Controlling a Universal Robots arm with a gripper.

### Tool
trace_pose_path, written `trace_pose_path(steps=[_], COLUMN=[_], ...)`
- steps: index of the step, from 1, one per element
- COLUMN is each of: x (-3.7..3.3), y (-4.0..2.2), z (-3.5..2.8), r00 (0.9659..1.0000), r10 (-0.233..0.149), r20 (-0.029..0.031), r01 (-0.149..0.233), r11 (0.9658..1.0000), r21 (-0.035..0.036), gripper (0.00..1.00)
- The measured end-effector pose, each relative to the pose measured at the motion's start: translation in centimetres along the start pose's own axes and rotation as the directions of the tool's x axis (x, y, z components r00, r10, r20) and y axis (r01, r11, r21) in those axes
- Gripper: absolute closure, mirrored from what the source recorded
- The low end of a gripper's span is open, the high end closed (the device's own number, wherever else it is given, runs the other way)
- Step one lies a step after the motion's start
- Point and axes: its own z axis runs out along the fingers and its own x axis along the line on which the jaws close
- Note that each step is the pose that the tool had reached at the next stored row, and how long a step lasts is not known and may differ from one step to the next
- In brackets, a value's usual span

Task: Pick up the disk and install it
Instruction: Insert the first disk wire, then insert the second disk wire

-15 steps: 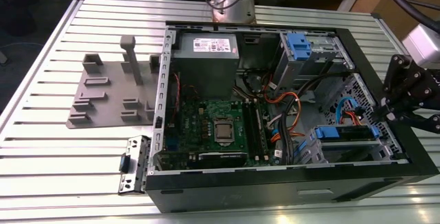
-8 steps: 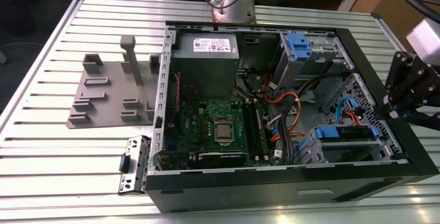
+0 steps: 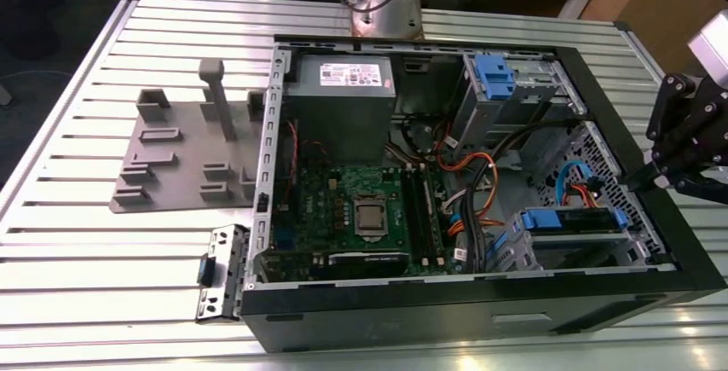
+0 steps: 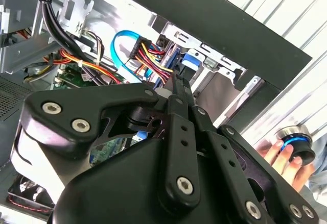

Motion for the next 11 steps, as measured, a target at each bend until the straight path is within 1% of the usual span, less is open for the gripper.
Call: trace_pose_path(steps=[11], x=[-0.01], y=[0.00], z=[-0.06], r00=[1.0000], r10=[0.000], r20=[0.0005], r01=[0.000], r11=[1.0000], r21=[0.0000], gripper=[0.90])
